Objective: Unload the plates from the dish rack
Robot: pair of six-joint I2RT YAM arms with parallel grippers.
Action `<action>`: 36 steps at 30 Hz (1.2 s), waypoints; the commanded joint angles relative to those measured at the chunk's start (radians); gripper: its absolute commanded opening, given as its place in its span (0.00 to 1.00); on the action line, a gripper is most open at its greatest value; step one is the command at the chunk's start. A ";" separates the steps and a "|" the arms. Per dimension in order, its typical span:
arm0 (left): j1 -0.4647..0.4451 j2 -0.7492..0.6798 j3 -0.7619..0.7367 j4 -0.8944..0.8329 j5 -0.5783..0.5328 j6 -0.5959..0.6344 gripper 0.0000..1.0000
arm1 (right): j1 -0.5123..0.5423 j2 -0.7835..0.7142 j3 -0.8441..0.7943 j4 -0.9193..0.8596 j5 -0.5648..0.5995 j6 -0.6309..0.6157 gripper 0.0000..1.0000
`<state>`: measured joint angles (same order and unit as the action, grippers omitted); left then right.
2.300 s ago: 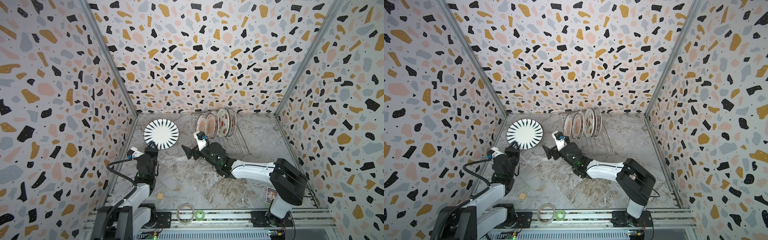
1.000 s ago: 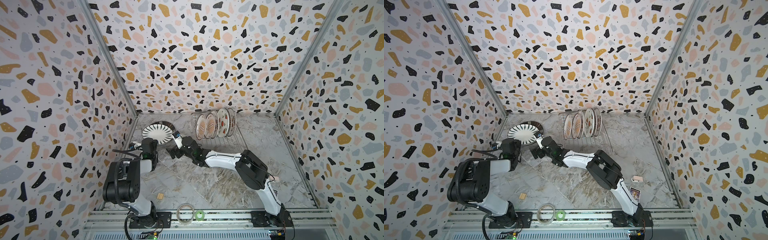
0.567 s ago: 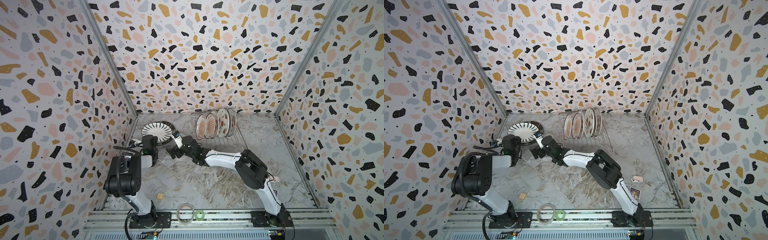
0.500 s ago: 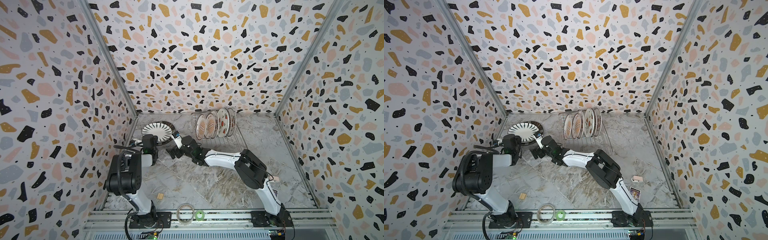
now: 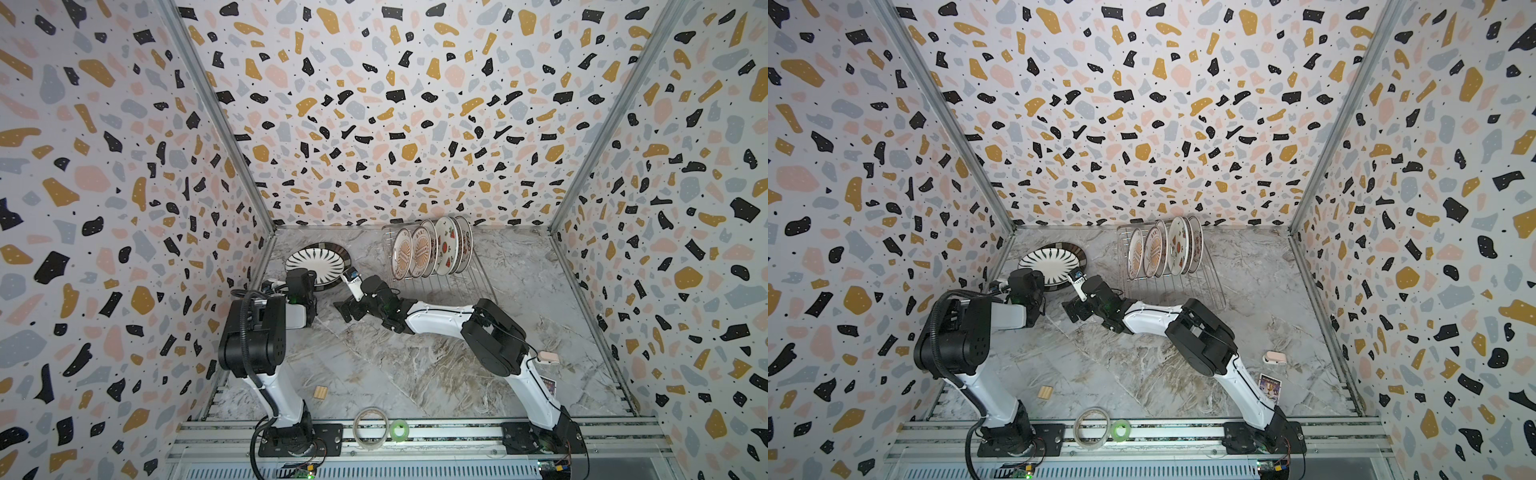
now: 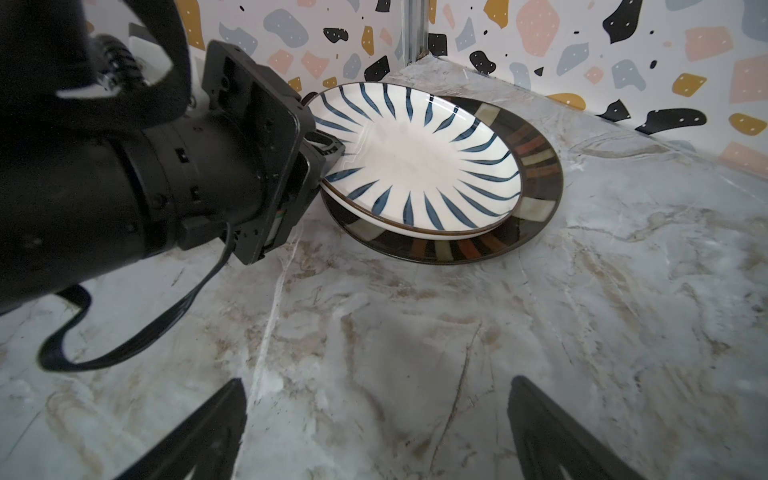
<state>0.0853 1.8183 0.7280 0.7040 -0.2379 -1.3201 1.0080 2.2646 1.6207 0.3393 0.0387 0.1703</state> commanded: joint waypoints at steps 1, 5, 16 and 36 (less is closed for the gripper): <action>0.011 0.004 0.042 0.149 0.017 -0.004 0.00 | 0.003 -0.012 0.026 -0.004 0.009 0.000 0.99; 0.011 0.027 0.049 0.157 0.032 0.007 0.03 | 0.003 -0.020 0.024 -0.012 0.022 -0.007 0.99; 0.014 0.052 0.060 0.113 0.014 0.045 0.21 | 0.003 -0.041 -0.004 0.007 0.033 -0.005 0.99; 0.018 0.070 0.067 0.103 -0.009 0.082 0.41 | 0.005 -0.090 -0.063 0.041 0.032 0.008 0.99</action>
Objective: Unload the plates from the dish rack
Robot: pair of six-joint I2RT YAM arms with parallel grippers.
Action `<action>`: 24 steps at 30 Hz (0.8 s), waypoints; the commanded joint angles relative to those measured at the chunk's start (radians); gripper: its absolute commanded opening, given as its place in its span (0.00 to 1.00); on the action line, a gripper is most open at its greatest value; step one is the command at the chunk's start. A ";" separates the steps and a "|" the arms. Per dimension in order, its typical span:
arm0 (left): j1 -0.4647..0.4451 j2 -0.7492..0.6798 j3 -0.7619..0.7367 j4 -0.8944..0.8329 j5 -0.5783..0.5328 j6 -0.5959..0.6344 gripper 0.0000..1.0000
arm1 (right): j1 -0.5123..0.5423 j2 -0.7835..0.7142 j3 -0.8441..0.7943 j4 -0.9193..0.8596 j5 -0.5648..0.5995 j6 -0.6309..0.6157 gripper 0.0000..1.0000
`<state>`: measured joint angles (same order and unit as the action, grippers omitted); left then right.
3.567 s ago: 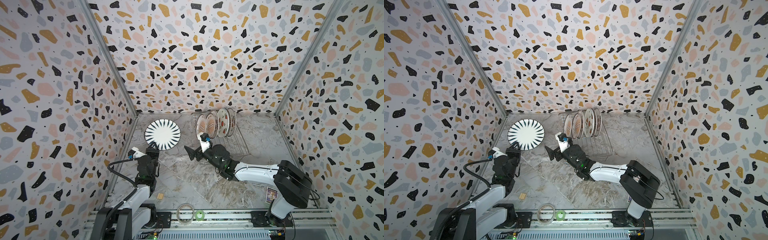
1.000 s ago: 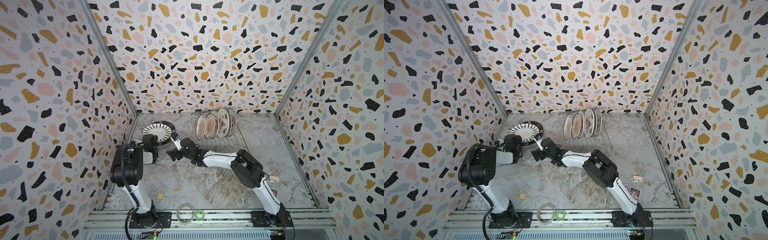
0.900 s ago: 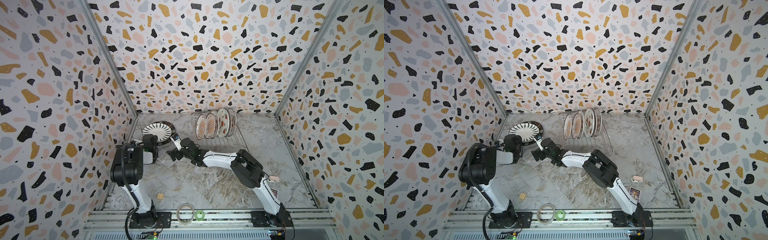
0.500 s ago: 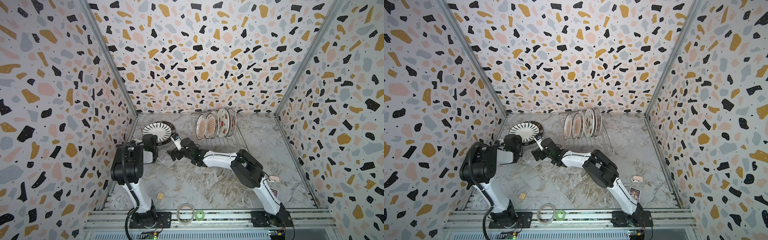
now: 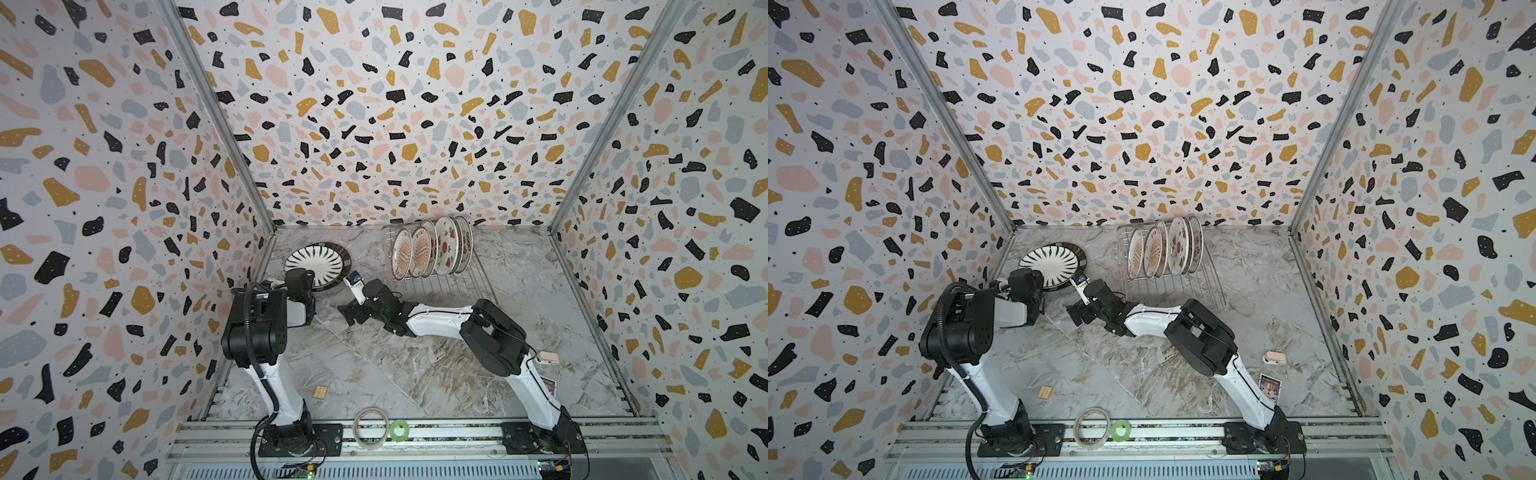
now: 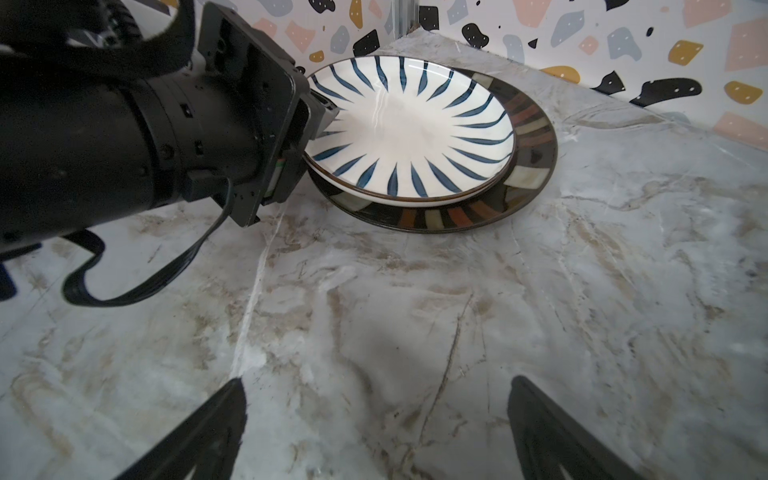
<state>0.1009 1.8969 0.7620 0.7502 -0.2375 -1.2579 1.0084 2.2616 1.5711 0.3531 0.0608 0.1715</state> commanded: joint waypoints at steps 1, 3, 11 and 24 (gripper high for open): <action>0.003 -0.004 0.029 0.074 0.004 0.013 0.41 | 0.005 -0.091 -0.017 0.030 0.008 0.005 0.99; 0.003 0.002 0.029 0.095 0.019 0.011 0.42 | 0.004 -0.096 -0.003 0.023 0.002 0.000 0.99; 0.005 -0.014 0.040 0.036 -0.033 0.045 0.55 | 0.011 -0.131 -0.016 0.041 -0.006 -0.014 0.99; 0.005 -0.032 0.051 -0.014 -0.083 0.095 0.60 | 0.032 -0.190 -0.067 0.054 0.027 -0.046 0.99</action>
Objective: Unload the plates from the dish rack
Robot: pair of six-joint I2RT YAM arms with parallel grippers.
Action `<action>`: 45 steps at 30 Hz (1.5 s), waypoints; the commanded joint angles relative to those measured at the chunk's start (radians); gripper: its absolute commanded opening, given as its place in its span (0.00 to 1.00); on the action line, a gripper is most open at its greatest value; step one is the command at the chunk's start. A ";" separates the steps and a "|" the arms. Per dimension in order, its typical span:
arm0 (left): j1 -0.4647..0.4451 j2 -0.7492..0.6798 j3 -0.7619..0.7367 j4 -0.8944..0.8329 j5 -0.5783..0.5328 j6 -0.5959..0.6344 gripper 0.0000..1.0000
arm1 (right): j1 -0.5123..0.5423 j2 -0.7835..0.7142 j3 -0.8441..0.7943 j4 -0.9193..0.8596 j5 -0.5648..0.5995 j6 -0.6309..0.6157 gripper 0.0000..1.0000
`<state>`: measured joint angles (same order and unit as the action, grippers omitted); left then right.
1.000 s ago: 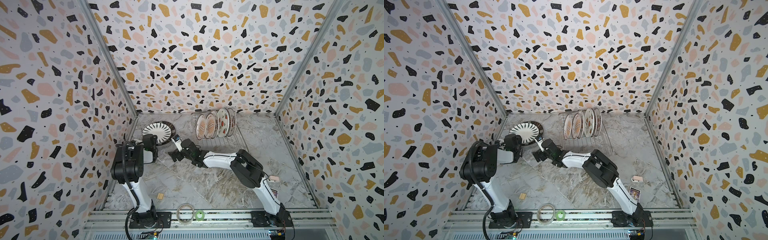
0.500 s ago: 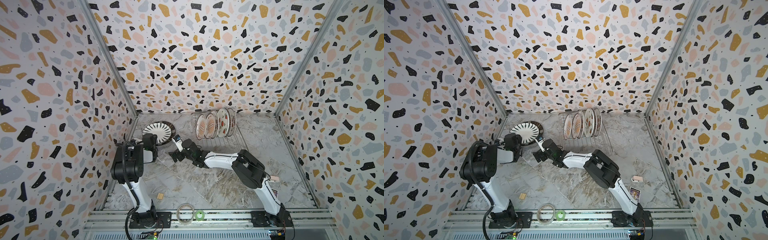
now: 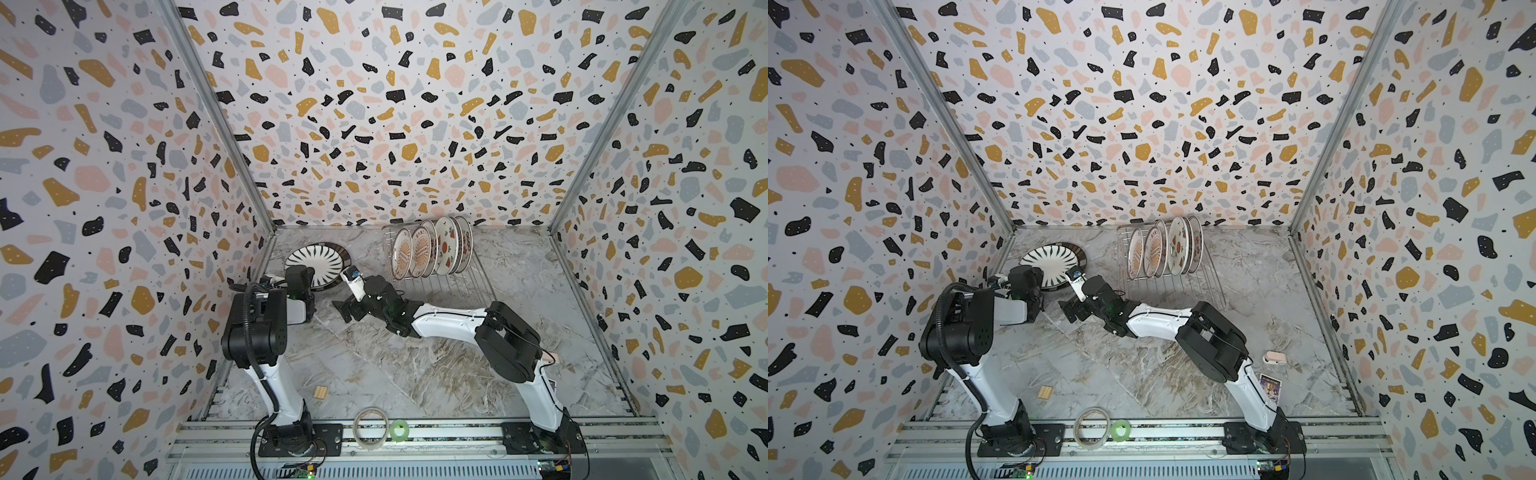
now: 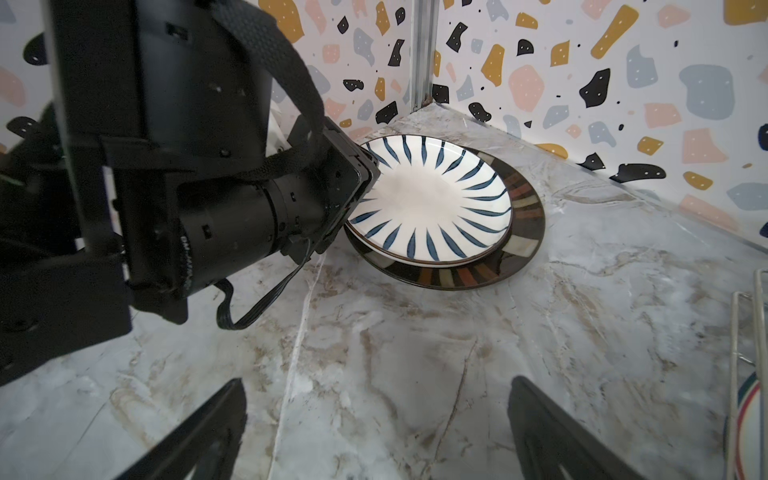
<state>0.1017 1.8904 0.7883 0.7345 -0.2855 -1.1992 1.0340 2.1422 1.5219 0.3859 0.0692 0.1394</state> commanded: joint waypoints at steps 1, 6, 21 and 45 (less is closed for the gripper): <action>0.004 -0.025 0.024 0.005 -0.035 0.036 0.60 | 0.007 -0.073 -0.025 0.026 0.018 -0.013 0.99; 0.003 -0.011 0.031 0.009 -0.021 0.047 0.62 | 0.014 -0.086 -0.037 0.031 0.027 -0.017 0.99; 0.003 -0.014 0.022 0.019 -0.018 0.051 0.71 | 0.015 -0.076 -0.032 0.031 0.043 -0.028 0.99; -0.004 0.002 -0.018 0.097 0.039 0.073 0.64 | 0.017 -0.093 -0.068 0.057 0.043 -0.025 0.99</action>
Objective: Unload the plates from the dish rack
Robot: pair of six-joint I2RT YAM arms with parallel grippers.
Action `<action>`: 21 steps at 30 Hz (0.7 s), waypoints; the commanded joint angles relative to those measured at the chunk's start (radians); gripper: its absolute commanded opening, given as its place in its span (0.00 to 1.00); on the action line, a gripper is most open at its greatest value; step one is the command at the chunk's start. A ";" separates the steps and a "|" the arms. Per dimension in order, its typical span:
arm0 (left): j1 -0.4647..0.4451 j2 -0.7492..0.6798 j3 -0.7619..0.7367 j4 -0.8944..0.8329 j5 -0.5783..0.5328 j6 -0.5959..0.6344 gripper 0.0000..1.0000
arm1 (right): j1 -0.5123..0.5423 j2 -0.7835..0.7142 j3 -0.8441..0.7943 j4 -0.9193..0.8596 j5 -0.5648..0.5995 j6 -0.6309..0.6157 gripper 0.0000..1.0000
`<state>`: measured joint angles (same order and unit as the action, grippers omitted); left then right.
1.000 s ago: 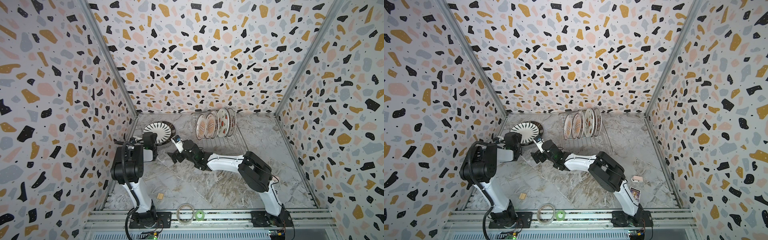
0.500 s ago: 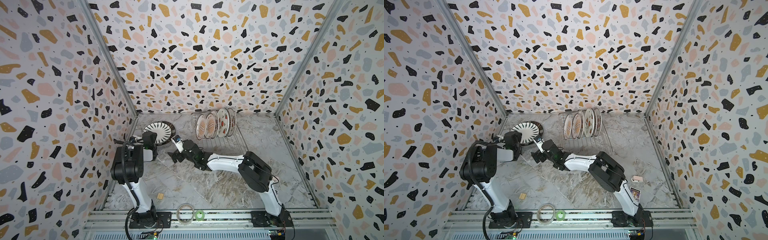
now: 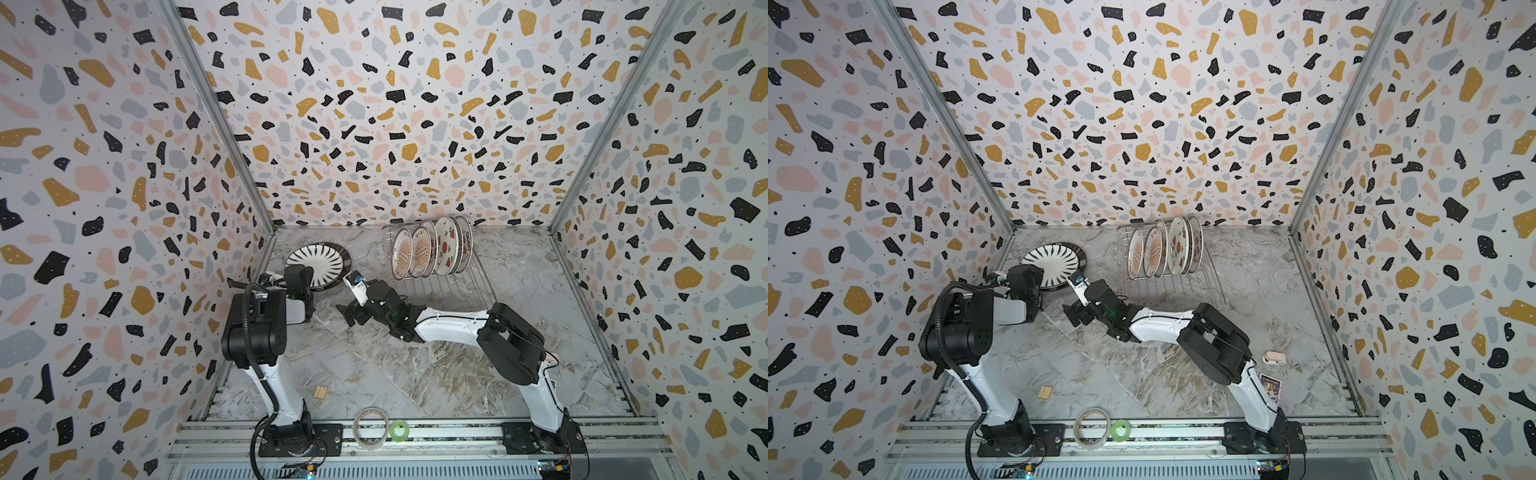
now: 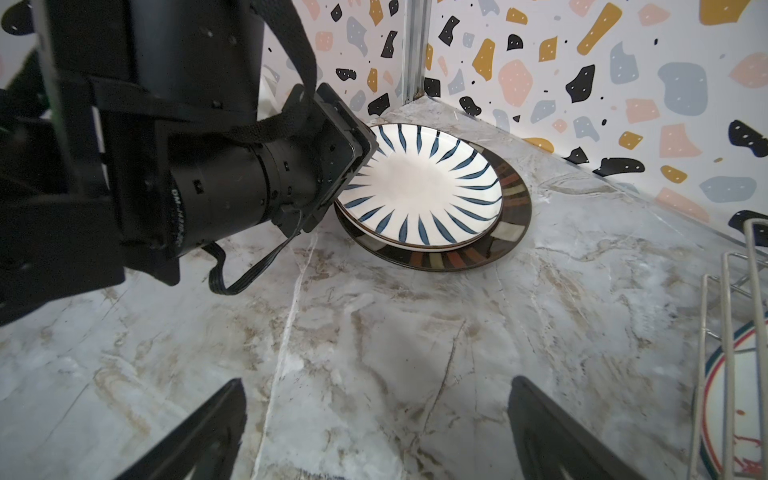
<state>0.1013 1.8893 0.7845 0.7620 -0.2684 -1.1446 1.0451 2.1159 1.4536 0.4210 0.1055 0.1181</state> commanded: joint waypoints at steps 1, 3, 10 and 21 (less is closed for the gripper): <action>-0.004 0.006 -0.017 0.071 0.023 0.020 0.63 | 0.007 -0.065 0.002 0.022 0.007 -0.004 0.99; -0.005 0.007 -0.026 0.080 0.021 0.020 0.62 | 0.009 -0.063 0.002 0.022 0.007 -0.002 0.99; -0.011 -0.007 -0.050 0.109 0.040 0.035 0.46 | 0.010 -0.059 0.005 0.022 0.009 -0.001 0.99; -0.016 -0.054 -0.073 0.065 -0.009 0.039 0.68 | 0.012 -0.074 -0.009 0.022 0.014 -0.003 0.99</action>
<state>0.0887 1.8721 0.7292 0.8234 -0.2493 -1.1252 1.0504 2.1155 1.4525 0.4274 0.1059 0.1181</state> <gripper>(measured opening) 0.674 0.989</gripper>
